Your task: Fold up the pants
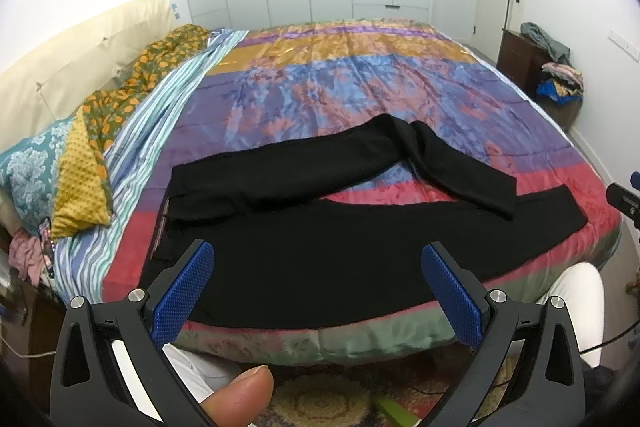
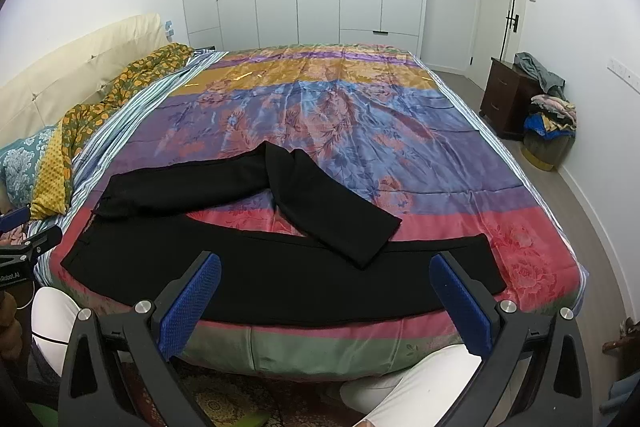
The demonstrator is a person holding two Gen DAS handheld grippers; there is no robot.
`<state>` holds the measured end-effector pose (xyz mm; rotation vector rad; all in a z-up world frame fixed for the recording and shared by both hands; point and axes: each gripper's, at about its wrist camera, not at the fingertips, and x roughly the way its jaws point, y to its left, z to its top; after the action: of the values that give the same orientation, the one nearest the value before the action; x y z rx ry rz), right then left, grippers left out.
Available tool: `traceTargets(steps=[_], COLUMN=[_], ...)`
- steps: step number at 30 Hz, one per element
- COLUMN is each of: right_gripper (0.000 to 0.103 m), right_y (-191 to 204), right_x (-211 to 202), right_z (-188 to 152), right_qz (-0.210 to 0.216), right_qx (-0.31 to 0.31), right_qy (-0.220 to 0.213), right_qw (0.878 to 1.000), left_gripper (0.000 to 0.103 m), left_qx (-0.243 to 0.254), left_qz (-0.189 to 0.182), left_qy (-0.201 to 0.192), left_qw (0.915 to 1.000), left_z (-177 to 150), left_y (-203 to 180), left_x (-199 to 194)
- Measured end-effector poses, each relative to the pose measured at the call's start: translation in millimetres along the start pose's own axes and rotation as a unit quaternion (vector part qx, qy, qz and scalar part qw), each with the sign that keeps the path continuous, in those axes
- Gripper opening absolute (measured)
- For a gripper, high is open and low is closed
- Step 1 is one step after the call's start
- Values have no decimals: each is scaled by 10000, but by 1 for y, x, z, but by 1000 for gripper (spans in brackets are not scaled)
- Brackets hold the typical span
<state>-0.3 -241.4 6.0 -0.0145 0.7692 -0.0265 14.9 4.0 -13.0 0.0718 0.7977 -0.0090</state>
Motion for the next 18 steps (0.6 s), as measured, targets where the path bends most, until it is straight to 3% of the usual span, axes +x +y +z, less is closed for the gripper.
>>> traceTargets(steps=[18], right_gripper=[103], right_y=[2], right_x=[5], right_z=[-3], right_qz=[-1], right_qx=[17], right_qy=[55], right_qw=[10000], left_gripper=[103], left_qx=[8], left_qz=[24], left_qy=[46], left_qw=[10000], left_z=[-8], left_y=[3], left_x=[4])
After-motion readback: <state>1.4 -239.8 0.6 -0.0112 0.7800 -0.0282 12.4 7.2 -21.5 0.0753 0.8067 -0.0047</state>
